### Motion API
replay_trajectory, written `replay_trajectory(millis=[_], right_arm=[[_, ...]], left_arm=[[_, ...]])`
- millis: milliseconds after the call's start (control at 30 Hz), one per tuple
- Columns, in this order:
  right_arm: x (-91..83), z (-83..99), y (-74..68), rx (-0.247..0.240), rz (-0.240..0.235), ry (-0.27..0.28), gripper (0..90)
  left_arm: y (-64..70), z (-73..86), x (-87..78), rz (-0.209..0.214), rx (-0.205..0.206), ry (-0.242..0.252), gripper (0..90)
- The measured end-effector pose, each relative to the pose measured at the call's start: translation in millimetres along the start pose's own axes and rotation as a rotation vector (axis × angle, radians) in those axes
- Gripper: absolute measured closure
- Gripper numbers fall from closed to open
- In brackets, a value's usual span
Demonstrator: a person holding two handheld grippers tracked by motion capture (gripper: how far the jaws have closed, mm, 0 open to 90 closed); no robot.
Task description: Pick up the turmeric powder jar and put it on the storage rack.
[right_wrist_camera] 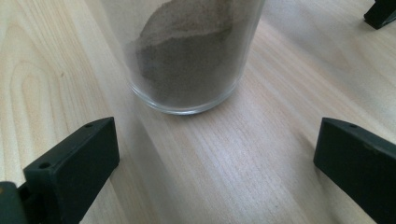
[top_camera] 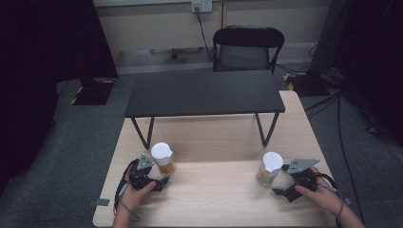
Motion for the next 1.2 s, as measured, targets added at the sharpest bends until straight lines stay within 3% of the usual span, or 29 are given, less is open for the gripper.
replay_trajectory(millis=[900, 1200], right_arm=[[0.2, -0.2, 0.2, 0.0, -0.001, 0.0, 0.0], [0.3, -0.3, 0.3, 0.0, -0.001, 0.0, 0.0]], left_arm=[[3.2, -3.1, 2.1, -0.003, -0.012, 0.003, 0.6], [7.8, -11.1, 2.7, 0.004, -0.059, 0.042, 1.7]])
Point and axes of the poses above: each handheld gripper's, and its own axes: x roughly forward along the jaws, z roughly out of its underside, y roughly to its right, the point moved 10 cm from there along x, roughly forward along the jaws, and after that the axes turned 6 degrees about x, right-handed, at the moved point
